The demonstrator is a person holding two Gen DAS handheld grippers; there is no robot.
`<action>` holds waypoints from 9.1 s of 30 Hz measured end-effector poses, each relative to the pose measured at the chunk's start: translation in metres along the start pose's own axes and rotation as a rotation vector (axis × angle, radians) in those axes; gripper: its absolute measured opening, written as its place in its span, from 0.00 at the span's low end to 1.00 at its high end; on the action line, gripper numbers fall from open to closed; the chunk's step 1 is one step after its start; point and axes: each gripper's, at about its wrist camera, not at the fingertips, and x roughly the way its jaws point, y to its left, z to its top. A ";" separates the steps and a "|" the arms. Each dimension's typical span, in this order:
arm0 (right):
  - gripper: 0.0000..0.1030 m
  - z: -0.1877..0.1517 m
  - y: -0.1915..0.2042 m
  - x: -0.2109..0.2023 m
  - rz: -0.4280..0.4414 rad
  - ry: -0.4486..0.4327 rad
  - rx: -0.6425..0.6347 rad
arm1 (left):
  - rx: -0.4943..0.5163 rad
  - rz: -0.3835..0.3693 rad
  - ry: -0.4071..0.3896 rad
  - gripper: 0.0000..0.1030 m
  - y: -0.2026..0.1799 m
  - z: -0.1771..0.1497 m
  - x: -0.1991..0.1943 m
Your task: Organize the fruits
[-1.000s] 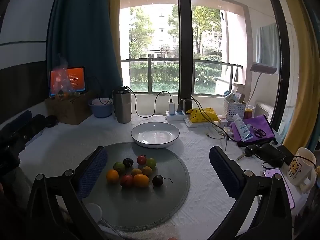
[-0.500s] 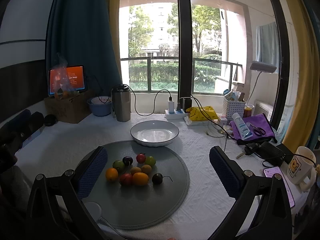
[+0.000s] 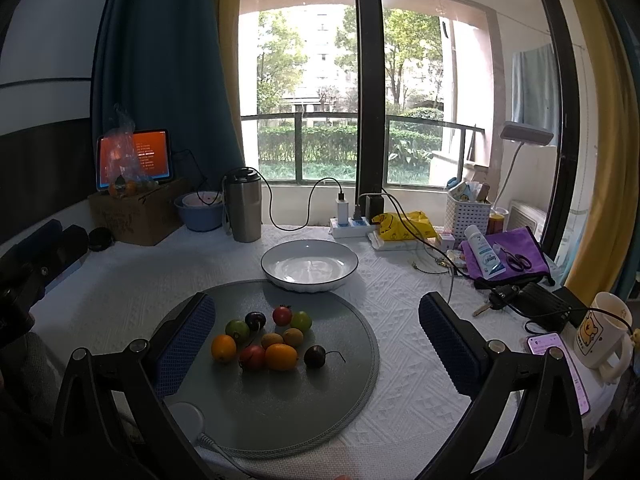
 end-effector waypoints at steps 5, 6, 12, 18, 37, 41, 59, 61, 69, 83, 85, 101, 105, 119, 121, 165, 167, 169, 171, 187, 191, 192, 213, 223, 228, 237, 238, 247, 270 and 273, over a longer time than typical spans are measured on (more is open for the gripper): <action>1.00 0.000 0.000 0.000 0.000 0.000 0.000 | 0.001 -0.002 -0.001 1.00 -0.001 -0.001 0.000; 1.00 0.000 0.000 0.000 0.000 0.001 0.000 | 0.002 -0.003 0.000 1.00 -0.001 -0.001 0.000; 1.00 -0.001 0.000 0.000 0.001 0.001 0.000 | 0.000 -0.012 0.007 1.00 -0.003 -0.002 -0.001; 1.00 -0.002 0.000 -0.001 0.001 0.003 0.000 | 0.000 -0.017 0.010 1.00 -0.002 -0.001 0.001; 1.00 -0.004 0.001 -0.001 0.001 0.007 0.000 | -0.003 -0.021 0.012 1.00 -0.002 -0.002 0.001; 1.00 -0.005 0.000 -0.001 0.001 0.009 0.000 | -0.002 -0.023 0.015 1.00 -0.001 -0.002 0.002; 1.00 -0.033 -0.008 0.050 0.027 0.157 0.029 | 0.019 -0.045 0.219 1.00 -0.007 -0.038 0.054; 0.99 -0.040 -0.009 0.062 0.039 0.196 0.036 | 0.023 -0.044 0.282 1.00 -0.007 -0.046 0.068; 0.75 -0.063 -0.018 0.106 0.062 0.323 0.065 | 0.021 -0.079 0.436 0.99 -0.011 -0.075 0.114; 0.46 -0.079 -0.038 0.150 0.162 0.420 0.105 | 0.015 -0.072 0.642 0.69 -0.017 -0.107 0.165; 0.46 -0.077 -0.039 0.154 0.184 0.418 0.106 | 0.006 -0.070 0.650 0.65 -0.017 -0.108 0.166; 0.26 -0.074 -0.038 0.167 0.323 0.448 0.120 | -0.089 -0.114 0.684 0.34 -0.011 -0.112 0.170; 0.26 -0.073 -0.039 0.163 0.329 0.436 0.130 | -0.095 -0.118 0.685 0.34 -0.011 -0.111 0.169; 0.16 -0.057 -0.046 0.157 0.300 0.391 0.103 | -0.086 -0.137 0.632 0.34 -0.012 -0.089 0.165; 0.16 -0.059 -0.047 0.159 0.304 0.402 0.107 | -0.087 -0.139 0.631 0.34 -0.013 -0.089 0.165; 0.32 -0.078 -0.033 0.158 0.408 0.473 0.199 | -0.103 -0.183 0.580 0.34 -0.006 -0.087 0.147; 0.30 -0.077 -0.029 0.157 0.405 0.472 0.173 | -0.105 -0.179 0.575 0.34 -0.003 -0.086 0.146; 0.26 -0.078 -0.028 0.156 0.405 0.474 0.161 | -0.104 -0.177 0.571 0.34 -0.002 -0.085 0.146; 0.26 -0.077 -0.030 0.156 0.408 0.471 0.168 | -0.095 -0.176 0.566 0.34 -0.004 -0.083 0.146; 0.26 -0.020 -0.043 0.161 0.355 0.322 0.105 | -0.027 -0.154 0.490 0.34 -0.010 -0.045 0.179; 0.26 -0.008 -0.045 0.171 0.350 0.301 0.096 | -0.015 -0.153 0.473 0.34 -0.011 -0.037 0.191; 0.26 -0.005 -0.046 0.174 0.350 0.297 0.095 | -0.011 -0.154 0.468 0.34 -0.011 -0.034 0.196; 0.26 0.027 -0.053 0.244 0.339 0.286 0.052 | 0.029 -0.197 0.463 0.34 -0.015 -0.022 0.281; 0.26 0.031 -0.051 0.280 0.324 0.314 0.046 | 0.004 -0.208 0.522 0.34 -0.014 -0.035 0.322; 0.26 0.027 -0.051 0.293 0.310 0.340 0.054 | -0.018 -0.211 0.566 0.34 -0.012 -0.043 0.341; 0.26 0.022 -0.053 0.302 0.274 0.373 0.060 | -0.031 -0.208 0.625 0.35 -0.013 -0.052 0.355; 0.28 0.023 -0.053 0.302 0.270 0.374 0.062 | -0.036 -0.207 0.623 0.37 -0.012 -0.051 0.354; 0.55 0.031 -0.056 0.284 0.231 0.340 0.072 | -0.074 -0.174 0.578 0.66 -0.003 -0.038 0.337; 0.56 0.033 -0.044 0.194 0.232 0.264 0.057 | -0.072 -0.139 0.470 0.68 -0.009 -0.015 0.238; 0.56 0.029 -0.043 0.184 0.232 0.262 0.058 | -0.071 -0.139 0.469 0.68 -0.011 -0.017 0.228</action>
